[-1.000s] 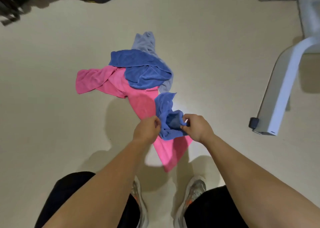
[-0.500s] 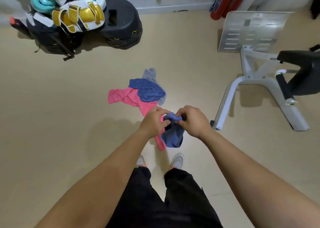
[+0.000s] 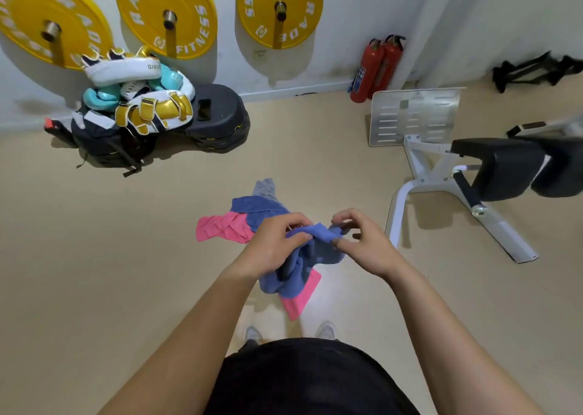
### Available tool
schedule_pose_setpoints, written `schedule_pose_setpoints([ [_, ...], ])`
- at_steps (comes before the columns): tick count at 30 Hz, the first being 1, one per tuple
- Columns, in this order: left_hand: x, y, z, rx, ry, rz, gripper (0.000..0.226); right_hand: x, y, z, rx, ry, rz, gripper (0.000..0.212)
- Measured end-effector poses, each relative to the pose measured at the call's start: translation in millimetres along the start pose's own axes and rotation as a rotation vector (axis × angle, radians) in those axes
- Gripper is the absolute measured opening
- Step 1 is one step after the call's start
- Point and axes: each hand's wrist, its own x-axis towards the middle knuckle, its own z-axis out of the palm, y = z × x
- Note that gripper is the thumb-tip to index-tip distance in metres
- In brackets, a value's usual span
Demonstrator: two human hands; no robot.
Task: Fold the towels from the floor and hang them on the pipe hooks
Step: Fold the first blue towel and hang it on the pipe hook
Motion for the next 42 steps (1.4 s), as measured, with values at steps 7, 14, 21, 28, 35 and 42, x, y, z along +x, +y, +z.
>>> schedule_pose_setpoints([
  [7,10,19,-17,0.015,0.054,-0.016,0.017,20,-45,-2,0.095,-0.147,-0.077,0.035],
  [14,10,18,-35,0.024,0.205,-0.066,0.018,36,-60,3,-0.051,-0.252,-0.126,0.005],
  [21,7,8,-30,-0.072,0.247,-0.096,0.011,33,-71,-2,-0.141,-0.089,-0.303,0.008],
  [28,-2,-13,-24,-0.056,0.287,-0.085,0.009,29,-85,-39,-0.119,0.109,-0.342,0.02],
  [35,-21,-22,-40,-0.052,0.367,-0.14,0.014,17,-53,-60,-0.228,0.233,-0.086,0.016],
  [42,-17,12,-25,0.005,0.264,-0.062,0.017,12,-54,0,-0.328,-0.01,-0.15,0.038],
])
